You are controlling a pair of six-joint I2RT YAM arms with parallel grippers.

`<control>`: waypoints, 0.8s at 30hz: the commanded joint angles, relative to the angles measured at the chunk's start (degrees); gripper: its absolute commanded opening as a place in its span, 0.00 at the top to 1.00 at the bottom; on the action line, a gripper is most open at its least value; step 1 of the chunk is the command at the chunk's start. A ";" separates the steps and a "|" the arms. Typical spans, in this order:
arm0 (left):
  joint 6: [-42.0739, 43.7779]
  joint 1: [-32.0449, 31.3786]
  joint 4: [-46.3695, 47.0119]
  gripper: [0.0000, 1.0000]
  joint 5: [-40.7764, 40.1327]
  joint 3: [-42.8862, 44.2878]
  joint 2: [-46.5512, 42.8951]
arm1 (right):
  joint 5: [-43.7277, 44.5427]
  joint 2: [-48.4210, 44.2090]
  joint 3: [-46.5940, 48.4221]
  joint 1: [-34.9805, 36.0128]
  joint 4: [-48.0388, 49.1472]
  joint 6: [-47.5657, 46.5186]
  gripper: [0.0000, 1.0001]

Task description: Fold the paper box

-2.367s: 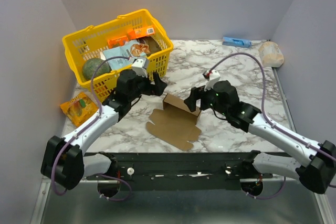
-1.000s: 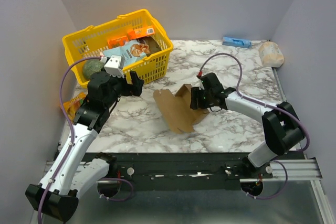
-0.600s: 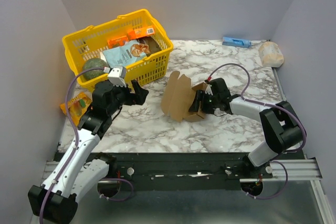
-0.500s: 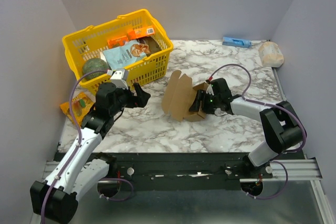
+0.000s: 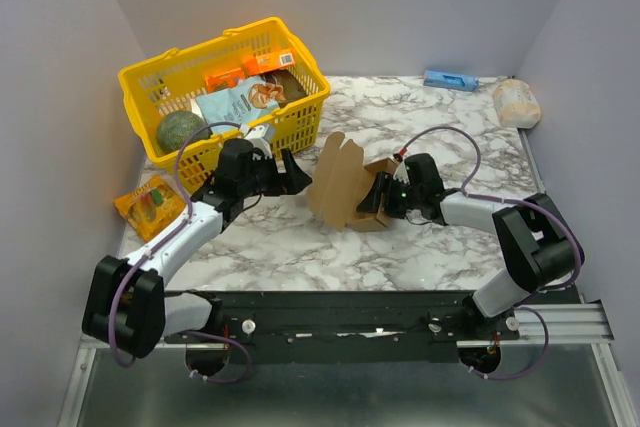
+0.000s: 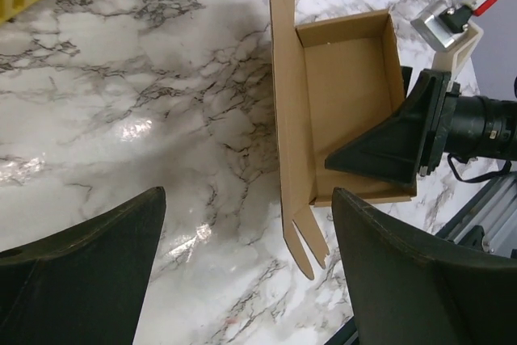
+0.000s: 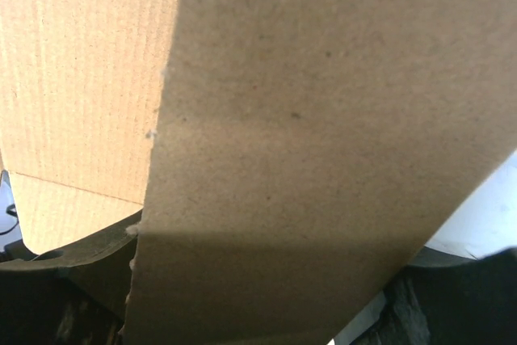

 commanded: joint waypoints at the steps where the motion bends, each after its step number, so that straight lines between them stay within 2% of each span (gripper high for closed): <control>1: 2.01 -4.56 1.20 0.10 -0.42 3.08 3.23 | -1.67 1.22 -2.75 -0.08 0.99 0.70 0.28; 4: 4.65 -7.21 -2.30 0.13 -4.56 6.77 6.91 | -2.38 0.87 -3.45 -0.17 2.31 1.14 0.28; 6: 6.23 -8.53 -4.24 0.21 -6.05 8.53 9.47 | -2.29 0.34 -3.80 -0.08 2.57 0.96 0.28; 9: 7.12 -9.50 -3.99 0.44 -6.49 8.89 10.70 | -1.94 -1.24 -4.42 -0.17 2.40 0.61 0.25; 10: 7.47 -9.68 -3.55 0.50 -6.15 8.98 10.70 | -1.85 -1.76 -4.59 -0.08 2.40 0.61 0.22; 11: 7.90 -9.94 -3.20 0.61 -5.88 9.15 10.53 | -1.94 -3.16 -4.77 -0.17 2.14 0.35 0.13; 13: 9.66 -10.56 -3.63 0.74 -5.36 10.29 10.27 | -1.94 -4.75 -4.86 -0.08 1.44 0.00 0.10; 14: 10.36 -10.82 -5.03 0.84 -5.35 10.90 10.18 | -1.24 -5.98 -4.60 -0.08 0.13 -0.44 0.08; 18: 13.00 -11.44 -8.72 0.99 -4.65 14.94 10.09 | 2.80 -14.31 -3.54 -0.17 -5.32 -2.46 0.06; 22: 16.25 -11.70 -12.41 1.00 -2.20 18.46 11.05 | 10.26 -22.22 -2.14 0.01 -12.35 -5.62 0.05; 24: 21.33 -11.70 -16.89 1.00 -0.96 22.13 11.84 | 15.36 -25.92 -2.39 -0.08 -13.77 -8.26 0.05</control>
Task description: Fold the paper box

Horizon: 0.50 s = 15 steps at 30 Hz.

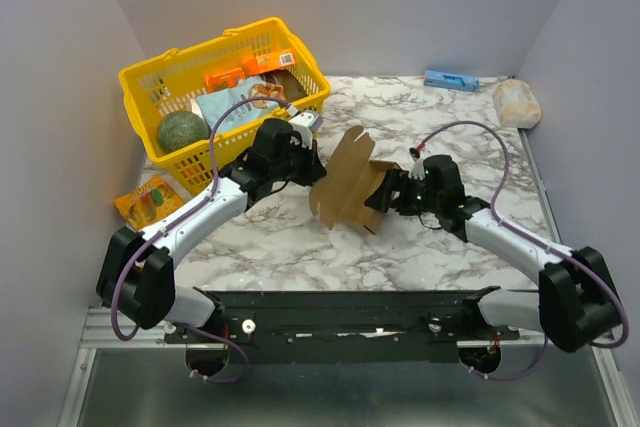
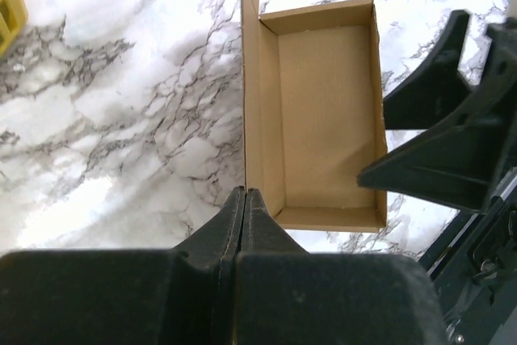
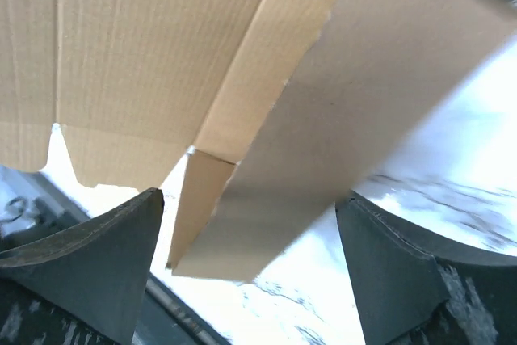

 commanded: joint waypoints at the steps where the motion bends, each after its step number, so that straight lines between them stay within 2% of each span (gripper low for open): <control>1: 10.44 -0.25 -9.20 1.00 3.69 7.01 1.55 | 11.87 -8.01 0.06 -0.10 -6.56 -6.25 0.05; 2: 16.29 -0.25 -13.14 1.00 4.74 8.50 2.25 | 14.15 -11.42 -0.48 -0.10 -5.43 -8.78 0.05; 5: 26.16 -0.16 -21.31 1.00 12.64 13.69 3.40 | 15.49 -16.01 -2.85 -0.10 -2.18 -13.97 0.05; 6: 27.85 -0.16 -21.61 1.00 16.49 14.22 3.40 | 14.36 -16.89 -3.46 -0.10 -0.77 -15.56 0.06; 7: 32.91 0.02 -26.14 1.00 21.93 15.79 3.40 | 12.17 -18.73 -5.39 -0.10 4.29 -18.62 0.06; 8: 34.00 0.02 -29.05 1.00 22.15 16.07 3.31 | 11.11 -19.01 -6.45 -0.10 6.86 -20.22 0.06; 15: 37.88 2.83 -32.51 1.00 27.60 15.02 0.07 | 5.14 -17.61 -6.90 -0.10 12.33 -26.73 0.06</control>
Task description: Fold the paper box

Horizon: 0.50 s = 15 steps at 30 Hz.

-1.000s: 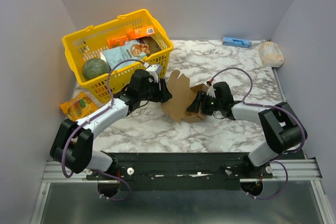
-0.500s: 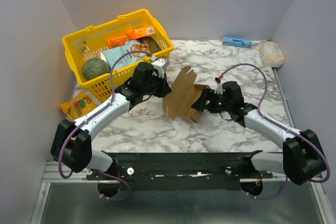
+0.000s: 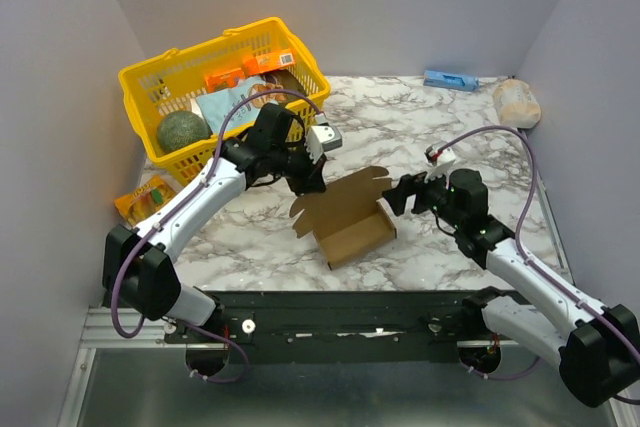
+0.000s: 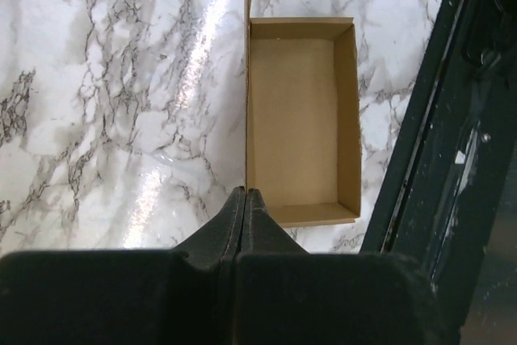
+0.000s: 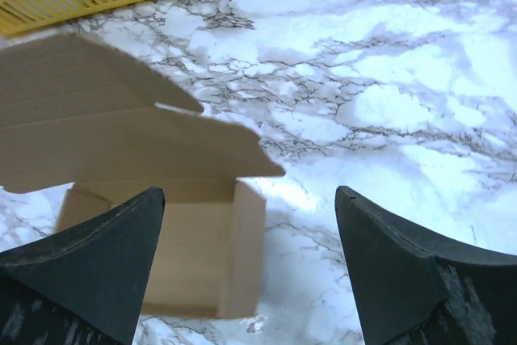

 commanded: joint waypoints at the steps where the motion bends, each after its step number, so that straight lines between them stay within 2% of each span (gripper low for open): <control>1: 4.99 2.43 -4.91 1.00 7.69 0.18 -3.09 | -5.89 1.04 0.23 -0.08 6.74 -7.20 0.06; 9: 4.99 3.76 -4.20 1.00 9.45 -1.41 -5.55 | -15.82 3.59 1.81 -0.08 7.45 -10.01 0.09; 15: 4.64 3.76 -4.11 1.00 10.68 -1.32 -5.11 | -18.90 5.87 1.54 -0.08 11.32 -9.93 0.10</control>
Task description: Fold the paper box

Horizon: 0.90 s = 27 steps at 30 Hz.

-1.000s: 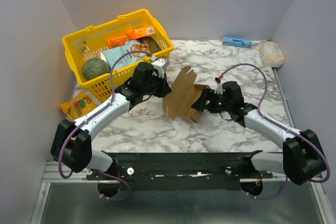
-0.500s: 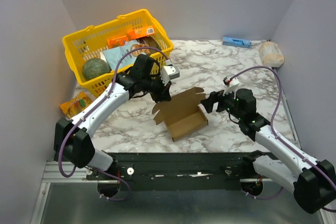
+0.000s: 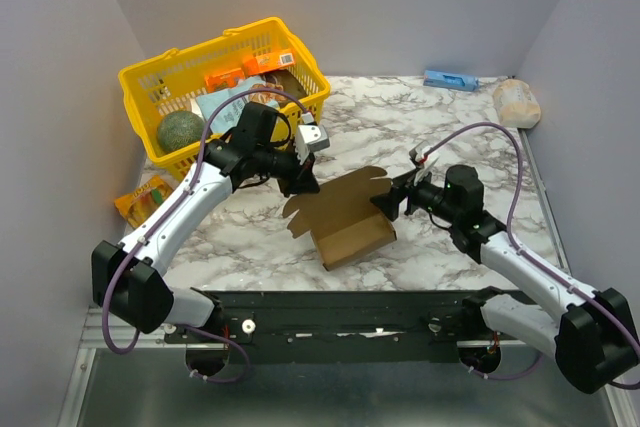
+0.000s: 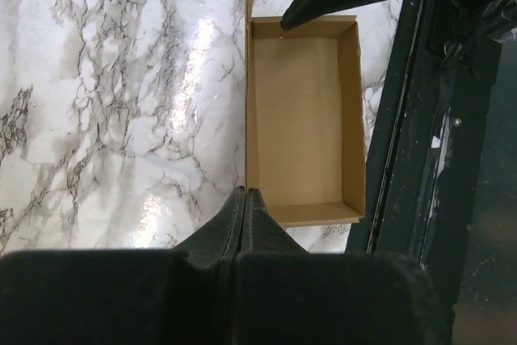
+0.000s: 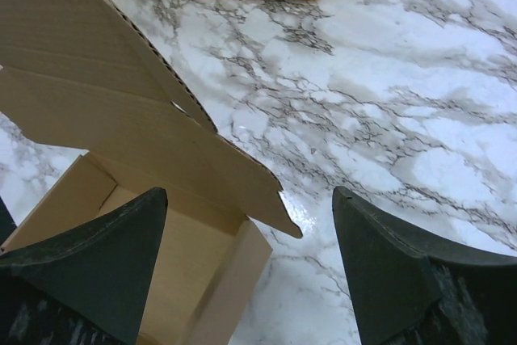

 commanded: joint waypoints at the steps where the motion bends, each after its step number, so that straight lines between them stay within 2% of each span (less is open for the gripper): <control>1: 0.24 0.06 -0.83 1.00 3.36 -0.38 -0.54 | -5.18 1.55 1.67 -0.08 3.80 -1.49 0.11; 5: -0.11 0.06 -0.40 1.00 2.84 -0.55 -0.54 | -6.06 1.28 2.12 -0.08 3.01 -1.23 0.19; 9: -0.46 0.06 -0.22 1.00 2.31 -0.55 -0.02 | -6.42 0.67 1.86 -0.08 2.56 -0.61 0.39; 15: -1.42 -0.02 0.30 1.00 1.87 -0.29 0.78 | -9.39 0.67 1.59 0.01 2.74 0.88 0.57; 20: -2.39 -0.02 1.36 1.00 0.81 -0.47 0.95 | -8.01 0.93 0.98 1.15 3.35 2.38 0.62; 23: -3.18 0.06 2.06 1.00 0.46 -0.47 1.13 | -3.53 -0.47 0.36 2.90 3.44 2.38 0.63; 27: -4.33 -0.02 3.12 1.00 -0.41 -0.47 1.74 | 3.75 -1.70 0.45 5.45 2.48 2.82 0.70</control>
